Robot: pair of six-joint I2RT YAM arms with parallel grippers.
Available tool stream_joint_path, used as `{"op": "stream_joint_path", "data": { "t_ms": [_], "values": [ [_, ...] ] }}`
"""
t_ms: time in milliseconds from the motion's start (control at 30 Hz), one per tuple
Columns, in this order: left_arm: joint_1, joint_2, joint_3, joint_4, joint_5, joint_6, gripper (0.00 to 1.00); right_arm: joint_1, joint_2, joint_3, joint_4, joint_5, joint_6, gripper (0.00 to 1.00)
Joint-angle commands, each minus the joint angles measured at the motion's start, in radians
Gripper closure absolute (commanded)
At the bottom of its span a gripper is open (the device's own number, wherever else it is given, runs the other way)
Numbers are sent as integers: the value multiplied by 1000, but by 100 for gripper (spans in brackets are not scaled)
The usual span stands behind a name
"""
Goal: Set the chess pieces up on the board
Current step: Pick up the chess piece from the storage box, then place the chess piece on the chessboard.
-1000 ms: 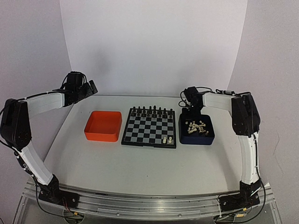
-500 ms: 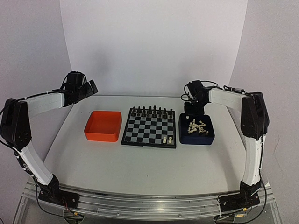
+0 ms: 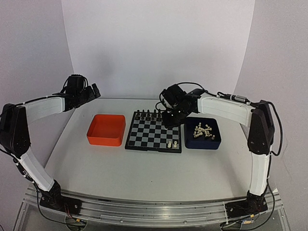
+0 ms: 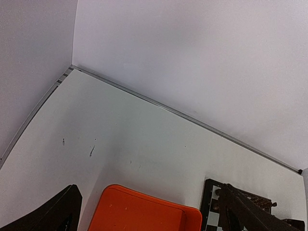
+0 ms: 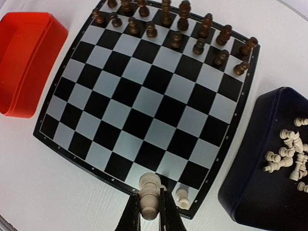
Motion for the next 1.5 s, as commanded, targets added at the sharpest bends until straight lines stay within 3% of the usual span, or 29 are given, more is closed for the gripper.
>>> {"op": "stream_joint_path", "data": {
  "t_ms": [0, 633, 1467],
  "values": [
    [3, -63, -19, -1, 30, 33, 0, 38, 78, 97, -66, -26, 30, 100],
    [3, -110, -52, -27, 27, 43, 0, 70, 204, 136, -104, -47, 53, 100],
    [3, -106, -49, -16, 16, 37, 0, 70, 241, 140, -131, -24, 20, 100]
  ]
}}
